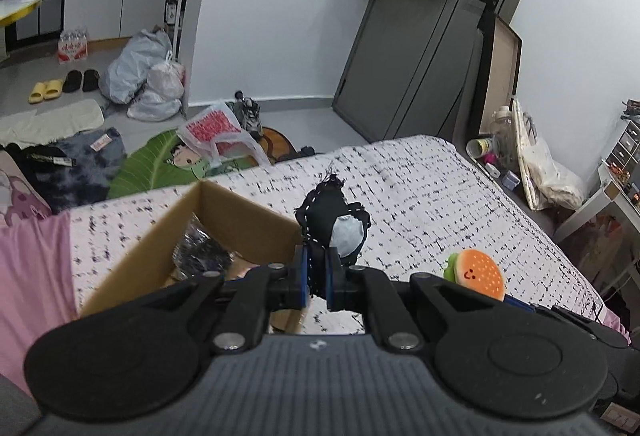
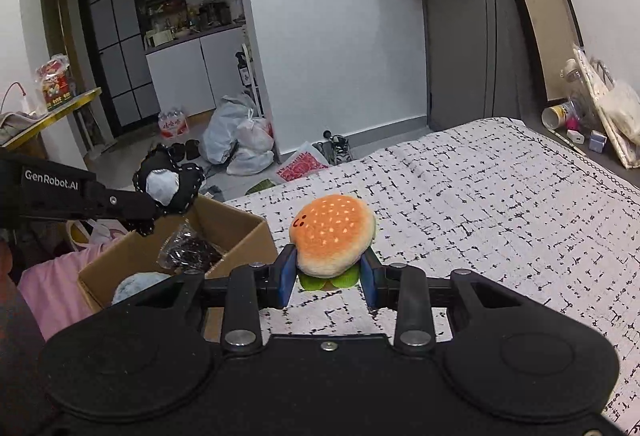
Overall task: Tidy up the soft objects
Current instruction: 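Lift and carry the heart pouch and burger plush over the box with both grippers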
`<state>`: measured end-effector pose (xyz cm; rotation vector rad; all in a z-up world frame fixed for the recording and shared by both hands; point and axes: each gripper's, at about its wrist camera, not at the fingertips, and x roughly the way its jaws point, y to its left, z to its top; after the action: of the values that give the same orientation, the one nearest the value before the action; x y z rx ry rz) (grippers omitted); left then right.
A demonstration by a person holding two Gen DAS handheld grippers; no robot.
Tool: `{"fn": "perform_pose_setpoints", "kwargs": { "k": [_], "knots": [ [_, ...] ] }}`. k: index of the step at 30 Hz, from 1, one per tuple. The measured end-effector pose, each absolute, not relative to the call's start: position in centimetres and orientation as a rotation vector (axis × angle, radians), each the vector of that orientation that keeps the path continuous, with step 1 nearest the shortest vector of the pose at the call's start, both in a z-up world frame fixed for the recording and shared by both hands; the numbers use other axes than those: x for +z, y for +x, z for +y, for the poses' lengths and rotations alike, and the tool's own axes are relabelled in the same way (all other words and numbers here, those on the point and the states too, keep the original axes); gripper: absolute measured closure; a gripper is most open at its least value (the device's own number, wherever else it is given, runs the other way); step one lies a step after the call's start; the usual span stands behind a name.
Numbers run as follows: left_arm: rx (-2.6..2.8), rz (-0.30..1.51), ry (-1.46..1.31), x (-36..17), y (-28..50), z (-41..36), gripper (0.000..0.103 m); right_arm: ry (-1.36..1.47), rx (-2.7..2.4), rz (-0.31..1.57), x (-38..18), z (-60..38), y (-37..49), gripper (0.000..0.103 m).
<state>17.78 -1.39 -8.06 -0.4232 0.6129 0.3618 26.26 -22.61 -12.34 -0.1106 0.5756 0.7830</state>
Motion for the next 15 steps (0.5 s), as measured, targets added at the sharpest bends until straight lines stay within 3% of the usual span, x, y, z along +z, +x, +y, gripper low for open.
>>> {"fn": "perform_pose_setpoints", "kwargs": {
  "k": [15],
  "knots": [
    [0.407, 0.571, -0.446, -6.0, 15.2, 2.8, 0.096, -0.149, 0.847, 0.533, -10.4, -19.7, 23.0, 0.07]
  ]
}}
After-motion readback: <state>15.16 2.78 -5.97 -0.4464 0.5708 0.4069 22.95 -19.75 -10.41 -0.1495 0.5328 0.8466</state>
